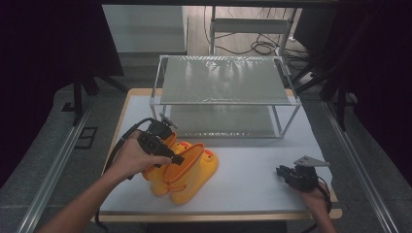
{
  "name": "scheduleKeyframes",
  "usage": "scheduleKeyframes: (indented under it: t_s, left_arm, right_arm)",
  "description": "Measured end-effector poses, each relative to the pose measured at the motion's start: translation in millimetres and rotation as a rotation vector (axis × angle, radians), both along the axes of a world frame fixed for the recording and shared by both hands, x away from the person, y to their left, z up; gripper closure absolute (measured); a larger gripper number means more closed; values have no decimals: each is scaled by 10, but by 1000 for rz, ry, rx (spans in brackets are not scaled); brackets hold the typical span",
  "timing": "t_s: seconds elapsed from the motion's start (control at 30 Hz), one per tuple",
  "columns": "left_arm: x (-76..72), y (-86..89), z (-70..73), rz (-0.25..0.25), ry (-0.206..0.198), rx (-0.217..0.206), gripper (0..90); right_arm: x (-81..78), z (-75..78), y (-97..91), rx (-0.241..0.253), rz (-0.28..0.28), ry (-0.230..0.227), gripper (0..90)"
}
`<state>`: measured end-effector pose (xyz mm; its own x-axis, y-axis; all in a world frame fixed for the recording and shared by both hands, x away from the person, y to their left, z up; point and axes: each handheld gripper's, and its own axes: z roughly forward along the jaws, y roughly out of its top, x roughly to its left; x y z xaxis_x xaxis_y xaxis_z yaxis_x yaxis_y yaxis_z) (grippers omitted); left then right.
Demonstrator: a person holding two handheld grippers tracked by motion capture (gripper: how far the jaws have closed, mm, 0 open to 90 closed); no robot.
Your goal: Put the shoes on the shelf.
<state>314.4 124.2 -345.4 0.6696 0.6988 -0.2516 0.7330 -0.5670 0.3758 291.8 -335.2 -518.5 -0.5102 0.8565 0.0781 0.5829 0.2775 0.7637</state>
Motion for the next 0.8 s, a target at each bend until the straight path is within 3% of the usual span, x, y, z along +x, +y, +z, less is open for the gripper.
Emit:
scheduleKeyframes:
  t_s: [0.3, 0.43, 0.57, 0.6, 0.8]
  left_arm:
    - [9, 28, -9, 7, -21, 4, 712]
    - [3, 31, -11, 8, -26, 7, 765]
    - [13, 34, -15, 21, -22, 11, 738]
    - [17, 30, -22, 28, -26, 23, 670]
    - [8, -12, -34, 27, -42, 55, 659]
  right_arm:
    - [6, 0, 3, 1, 0, 1, 758]
    - [5, 1, 8, -1, -3, 1, 758]
    - [2, 1, 12, -2, -6, 0, 758]
    - [2, 1, 13, -2, -7, 0, 758]
    - [9, 0, 12, 1, -7, 2, 758]
